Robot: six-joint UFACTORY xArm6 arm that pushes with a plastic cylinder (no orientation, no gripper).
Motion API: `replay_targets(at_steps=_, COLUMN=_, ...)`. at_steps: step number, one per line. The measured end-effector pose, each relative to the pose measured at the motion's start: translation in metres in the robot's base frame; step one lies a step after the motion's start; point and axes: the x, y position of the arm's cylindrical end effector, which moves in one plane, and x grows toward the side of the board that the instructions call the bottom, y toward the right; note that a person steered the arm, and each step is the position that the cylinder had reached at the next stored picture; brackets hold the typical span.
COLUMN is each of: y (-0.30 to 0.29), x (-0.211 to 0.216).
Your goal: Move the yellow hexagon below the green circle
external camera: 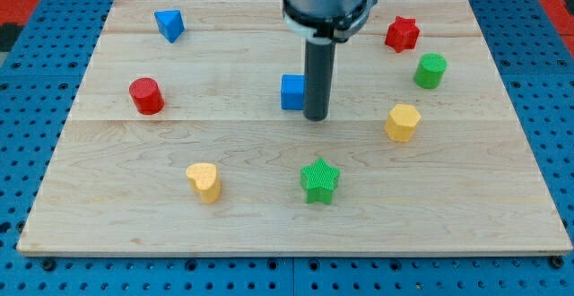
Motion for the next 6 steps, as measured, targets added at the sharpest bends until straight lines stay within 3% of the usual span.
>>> replay_targets(at_steps=1, y=-0.007, x=0.021)
replay_targets(at_steps=4, y=0.123, x=0.021)
replay_targets(at_steps=6, y=0.162, x=0.068)
